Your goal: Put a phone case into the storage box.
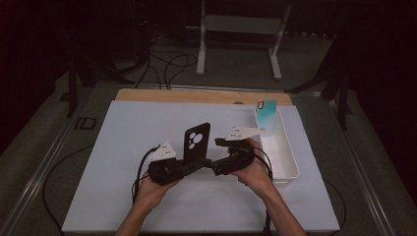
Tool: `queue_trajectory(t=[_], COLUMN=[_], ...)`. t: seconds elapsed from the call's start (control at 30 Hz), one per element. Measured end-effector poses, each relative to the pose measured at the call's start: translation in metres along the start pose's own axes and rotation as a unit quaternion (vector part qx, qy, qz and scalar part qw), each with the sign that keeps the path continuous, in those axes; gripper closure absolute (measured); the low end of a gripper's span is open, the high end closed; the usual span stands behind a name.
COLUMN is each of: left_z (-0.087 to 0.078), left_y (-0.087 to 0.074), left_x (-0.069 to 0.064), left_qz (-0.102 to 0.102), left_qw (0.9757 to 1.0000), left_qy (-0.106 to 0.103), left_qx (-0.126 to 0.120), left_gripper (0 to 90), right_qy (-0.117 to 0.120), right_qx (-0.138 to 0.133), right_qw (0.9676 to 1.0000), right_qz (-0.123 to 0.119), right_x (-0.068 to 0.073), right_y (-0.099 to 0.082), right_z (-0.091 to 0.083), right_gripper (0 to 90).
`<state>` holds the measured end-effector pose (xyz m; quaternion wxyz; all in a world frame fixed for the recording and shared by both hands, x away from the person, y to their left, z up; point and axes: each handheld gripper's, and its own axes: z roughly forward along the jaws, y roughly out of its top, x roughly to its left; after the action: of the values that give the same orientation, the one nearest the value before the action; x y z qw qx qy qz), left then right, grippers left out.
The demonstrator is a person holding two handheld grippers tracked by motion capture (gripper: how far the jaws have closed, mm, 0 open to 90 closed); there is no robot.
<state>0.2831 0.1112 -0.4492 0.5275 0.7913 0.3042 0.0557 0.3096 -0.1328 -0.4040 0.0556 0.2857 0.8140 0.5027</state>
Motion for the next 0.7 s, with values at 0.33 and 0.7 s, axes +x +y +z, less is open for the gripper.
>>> queue_trajectory(t=[0.33,0.7], left_z=[-0.002,0.003], left_y=[-0.001,-0.003], left_x=[-0.001,-0.005], left_qz=[-0.008,-0.004], left_qw=[0.9989,0.9979], left_qy=[0.045,0.064], left_qx=[-0.011,-0.004], left_gripper=[85.3,85.3], right_qy=[-0.029,-0.031], right_qx=[-0.021,-0.059], right_qw=[0.9992,0.9975], right_qz=[0.02,0.023], right_x=[0.004,0.022], right_y=[0.008,0.03], right_z=[0.0,0.007], right_gripper=[8.9,9.1])
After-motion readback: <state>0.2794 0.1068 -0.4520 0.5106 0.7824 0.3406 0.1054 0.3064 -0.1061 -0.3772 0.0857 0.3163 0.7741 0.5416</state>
